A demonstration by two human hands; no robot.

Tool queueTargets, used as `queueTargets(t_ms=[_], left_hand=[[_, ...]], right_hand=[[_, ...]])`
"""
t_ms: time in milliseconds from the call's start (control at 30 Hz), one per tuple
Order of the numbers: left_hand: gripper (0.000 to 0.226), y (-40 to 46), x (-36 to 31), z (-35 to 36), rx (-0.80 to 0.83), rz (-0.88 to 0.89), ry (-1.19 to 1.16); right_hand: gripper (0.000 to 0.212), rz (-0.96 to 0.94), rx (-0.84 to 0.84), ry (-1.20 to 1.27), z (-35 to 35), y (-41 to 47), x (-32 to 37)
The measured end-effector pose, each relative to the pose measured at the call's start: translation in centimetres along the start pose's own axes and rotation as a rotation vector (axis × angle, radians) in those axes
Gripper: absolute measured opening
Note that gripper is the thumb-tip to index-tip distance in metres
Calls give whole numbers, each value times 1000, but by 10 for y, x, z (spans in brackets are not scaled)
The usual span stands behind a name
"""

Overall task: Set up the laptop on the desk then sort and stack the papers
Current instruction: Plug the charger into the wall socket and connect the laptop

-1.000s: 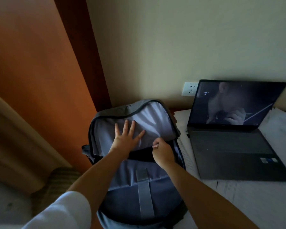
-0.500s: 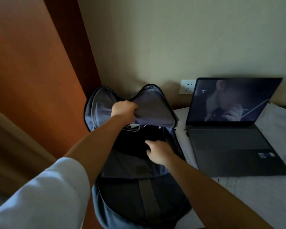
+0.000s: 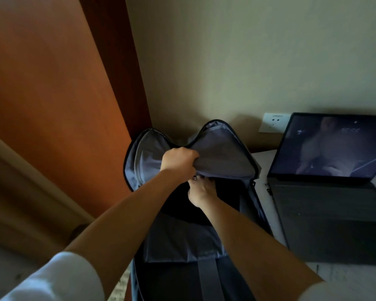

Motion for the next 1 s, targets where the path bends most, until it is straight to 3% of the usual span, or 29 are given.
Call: queueTargets(t_ms=[133,267,433,500,567,633,800,900,1000], left_hand=[[21,6,9,-4,-1,4,-53],[26,9,14,-7,-8,-3,-73],[28,10,14,-8,-25,-19,-79],[28,12,13,-8,-24,-35,-85],[30,12,9,-5,-15,-55,-88],[33,12,5,1,5,-63,-88],[34,5,-5,14,32,-71,-83],[34,0,-13,18,50,-68,-71],[33,-2,-16,21,42,-70,-54]], right_hand=[[39,69,-108,42,-2,17,10],[38,217,-204,430,-13,28,7],[29,174,-104,482,-28,20,9],[18,113,-129,303,-28,12,9],[36,-11,-203,161,-13,12,7],[34,-90,-177,38,-12,-9,9],[30,-241,-355,-164,-5,-75,3],[8,-398,-521,-190,14,-108,-15],[22,-402,-509,-62,15,-110,-28]])
Point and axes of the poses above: each hand's wrist, its own y-axis towards the middle knuckle, its own z-axis out of the palm, x = y × z, the point moved 4 cm from there along y, towards the middle knuckle, and after that the axes turned 3 degrees about y, right-handed, at the moved point
